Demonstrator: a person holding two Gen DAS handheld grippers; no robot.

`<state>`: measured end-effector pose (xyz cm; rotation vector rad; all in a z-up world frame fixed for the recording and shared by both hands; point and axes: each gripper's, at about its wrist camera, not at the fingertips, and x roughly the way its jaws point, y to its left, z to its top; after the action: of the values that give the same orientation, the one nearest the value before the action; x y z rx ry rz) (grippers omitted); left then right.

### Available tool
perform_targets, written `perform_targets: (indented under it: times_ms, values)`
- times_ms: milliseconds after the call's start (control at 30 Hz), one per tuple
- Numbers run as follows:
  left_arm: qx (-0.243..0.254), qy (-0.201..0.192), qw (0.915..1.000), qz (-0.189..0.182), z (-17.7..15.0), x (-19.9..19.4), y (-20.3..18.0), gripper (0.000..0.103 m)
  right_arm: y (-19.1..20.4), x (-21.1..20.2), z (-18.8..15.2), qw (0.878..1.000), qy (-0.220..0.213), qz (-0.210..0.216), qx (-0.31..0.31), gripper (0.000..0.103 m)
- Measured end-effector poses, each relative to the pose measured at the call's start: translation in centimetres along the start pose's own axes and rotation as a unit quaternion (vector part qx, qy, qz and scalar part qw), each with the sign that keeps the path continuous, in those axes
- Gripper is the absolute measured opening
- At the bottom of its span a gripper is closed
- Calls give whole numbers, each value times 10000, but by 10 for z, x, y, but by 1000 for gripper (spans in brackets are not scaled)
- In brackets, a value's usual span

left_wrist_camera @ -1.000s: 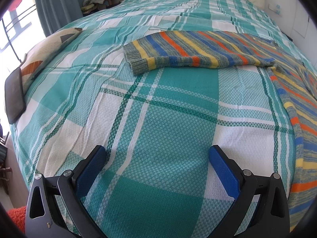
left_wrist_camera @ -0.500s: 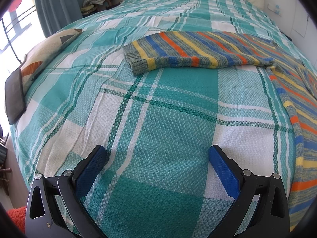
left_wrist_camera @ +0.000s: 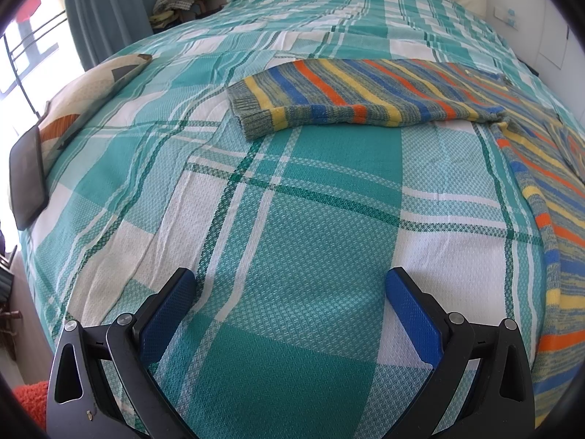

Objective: Fold small clothes

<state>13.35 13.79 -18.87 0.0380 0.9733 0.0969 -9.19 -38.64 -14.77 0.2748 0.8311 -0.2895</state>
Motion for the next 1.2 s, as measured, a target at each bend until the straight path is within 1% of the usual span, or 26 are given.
perform_targets:
  times_ms: [500,1200]
  values:
    - [-2,-6,10000,5,-1,0,0,103,4,8,-3,9999,130,45,-28,62]
    - [-19,4,10000,4,-1,-1,0,103,5,8,-3,9999,129,42,-36,62]
